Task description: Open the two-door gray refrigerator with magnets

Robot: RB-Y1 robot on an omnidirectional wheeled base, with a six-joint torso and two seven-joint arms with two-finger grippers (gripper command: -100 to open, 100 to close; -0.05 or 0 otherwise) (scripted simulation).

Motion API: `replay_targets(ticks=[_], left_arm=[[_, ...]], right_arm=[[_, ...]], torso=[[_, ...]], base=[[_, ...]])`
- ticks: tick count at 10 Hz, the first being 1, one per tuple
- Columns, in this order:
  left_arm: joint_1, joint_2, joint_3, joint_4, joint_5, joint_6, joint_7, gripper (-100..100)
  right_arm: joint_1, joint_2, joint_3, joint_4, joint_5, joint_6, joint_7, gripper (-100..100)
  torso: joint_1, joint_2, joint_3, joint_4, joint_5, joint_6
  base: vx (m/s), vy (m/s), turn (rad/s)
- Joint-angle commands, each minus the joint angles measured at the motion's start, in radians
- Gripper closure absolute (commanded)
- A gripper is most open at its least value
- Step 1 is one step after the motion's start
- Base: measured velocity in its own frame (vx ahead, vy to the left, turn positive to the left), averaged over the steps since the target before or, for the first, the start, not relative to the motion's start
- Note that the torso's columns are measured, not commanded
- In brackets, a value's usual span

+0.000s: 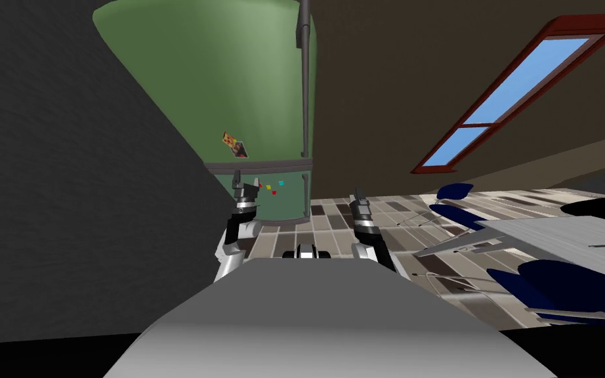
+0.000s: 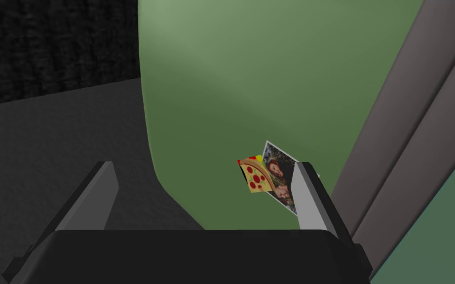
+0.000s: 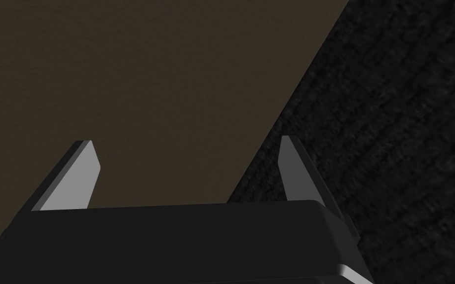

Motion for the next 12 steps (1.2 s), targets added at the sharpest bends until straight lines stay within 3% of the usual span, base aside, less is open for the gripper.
replay_targets(ticks=[1, 6, 7, 8, 9, 10, 11, 12], left_arm=[[-0.059, 0.004, 0.028, 0.031, 0.01, 0.052, 0.003, -100], [-0.184, 0.01, 0.1, 0.117, 0.035, 0.171, 0.014, -100], [-0.195, 0.01, 0.1, 0.117, 0.035, 0.173, 0.014, -100], [-0.228, 0.011, 0.125, 0.148, 0.044, 0.205, 0.018, -100], [-0.242, 0.011, 0.125, 0.148, 0.044, 0.216, 0.018, -100], [-0.28, 0.012, 0.151, 0.18, 0.053, 0.253, 0.021, -100], [-0.291, 0.012, 0.151, 0.18, 0.053, 0.259, 0.021, -100], [-0.332, 0.012, 0.177, 0.214, 0.062, 0.298, 0.025, -100]], right_arm=[[0.0, 0.0, 0.0, 0.0, 0.0, 0.0, 0.0, 0], [0.0, 0.0, 0.0, 0.0, 0.0, 0.0, 0.0, 0], [0.0, 0.0, 0.0, 0.0, 0.0, 0.0, 0.0, 0], [0.0, 0.0, 0.0, 0.0, 0.0, 0.0, 0.0, 0], [0.0, 0.0, 0.0, 0.0, 0.0, 0.0, 0.0, 0], [0.0, 0.0, 0.0, 0.0, 0.0, 0.0, 0.0, 0], [0.0, 0.0, 0.0, 0.0, 0.0, 0.0, 0.0, 0], [0.0, 0.0, 0.0, 0.0, 0.0, 0.0, 0.0, 0]], torso=[[0.0, -0.001, 0.0, 0.0, 0.0, 0.0], [-0.001, -0.001, 0.0, 0.0, 0.0, 0.0], [-0.002, 0.0, 0.0, 0.0, 0.0, 0.0], [-0.001, 0.0, 0.0, 0.0, 0.0, 0.0], [-0.002, -0.001, -0.001, 0.0, 0.0, 0.0], [0.0, -0.002, -0.001, -0.001, 0.0, 0.0], [-0.001, -0.003, -0.002, -0.001, 0.0, 0.0], [0.001, -0.001, -0.001, 0.0, 0.0, 0.0]], base=[[0.032, -0.112, 0.061], [0.04, -0.122, 0.077], [0.015, -0.131, 0.059], [0.031, -0.168, 0.106], [0.041, -0.137, 0.069], [0.049, -0.148, 0.099], [0.034, -0.126, 0.053], [0.029, -0.148, 0.104]])
